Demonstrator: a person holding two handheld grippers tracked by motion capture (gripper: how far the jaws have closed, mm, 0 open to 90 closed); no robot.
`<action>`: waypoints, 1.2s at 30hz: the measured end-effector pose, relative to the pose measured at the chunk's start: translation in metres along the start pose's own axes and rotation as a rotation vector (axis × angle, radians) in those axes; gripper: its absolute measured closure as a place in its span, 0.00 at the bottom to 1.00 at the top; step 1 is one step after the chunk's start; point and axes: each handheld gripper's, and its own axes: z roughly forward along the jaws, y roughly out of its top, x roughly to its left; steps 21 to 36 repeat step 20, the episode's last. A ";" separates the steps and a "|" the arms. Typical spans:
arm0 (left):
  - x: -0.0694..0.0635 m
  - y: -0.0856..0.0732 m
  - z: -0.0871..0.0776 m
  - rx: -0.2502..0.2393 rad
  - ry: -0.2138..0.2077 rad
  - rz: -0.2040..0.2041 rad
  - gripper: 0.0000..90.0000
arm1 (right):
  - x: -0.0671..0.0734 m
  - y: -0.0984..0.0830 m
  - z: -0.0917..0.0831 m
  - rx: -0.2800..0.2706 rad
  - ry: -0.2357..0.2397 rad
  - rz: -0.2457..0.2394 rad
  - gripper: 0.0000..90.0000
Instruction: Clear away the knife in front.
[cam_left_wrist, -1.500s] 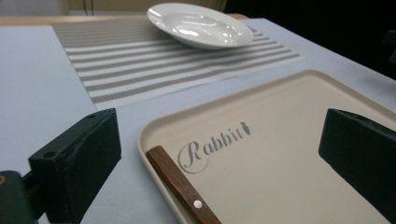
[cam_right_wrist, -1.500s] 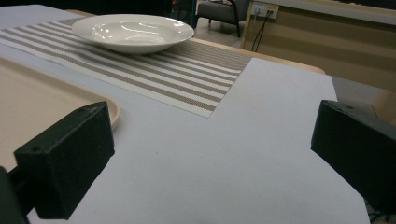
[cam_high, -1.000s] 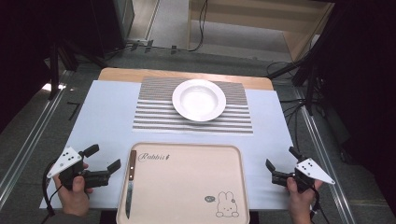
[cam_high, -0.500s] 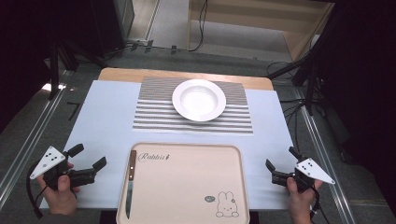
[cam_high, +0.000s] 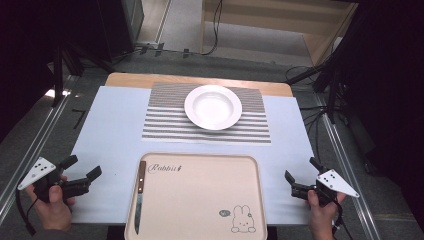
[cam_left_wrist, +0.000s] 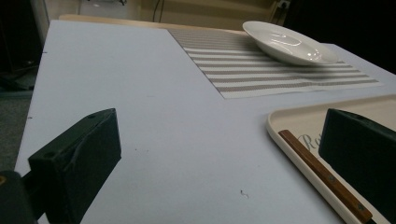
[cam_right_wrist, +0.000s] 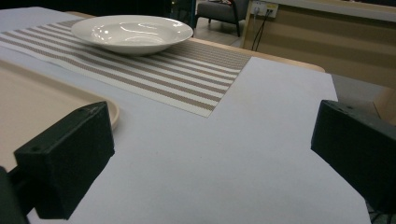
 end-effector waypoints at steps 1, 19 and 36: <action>0.000 0.001 0.001 0.003 -0.002 0.017 0.00 | 0.000 0.000 0.000 0.001 -0.002 0.000 0.00; 0.014 -0.007 -0.002 -0.065 -0.049 -0.055 0.00 | -0.001 0.000 0.001 0.008 -0.005 0.018 0.00; 0.014 -0.007 -0.002 -0.064 -0.049 -0.054 0.00 | -0.001 0.000 0.001 0.007 -0.003 0.017 0.00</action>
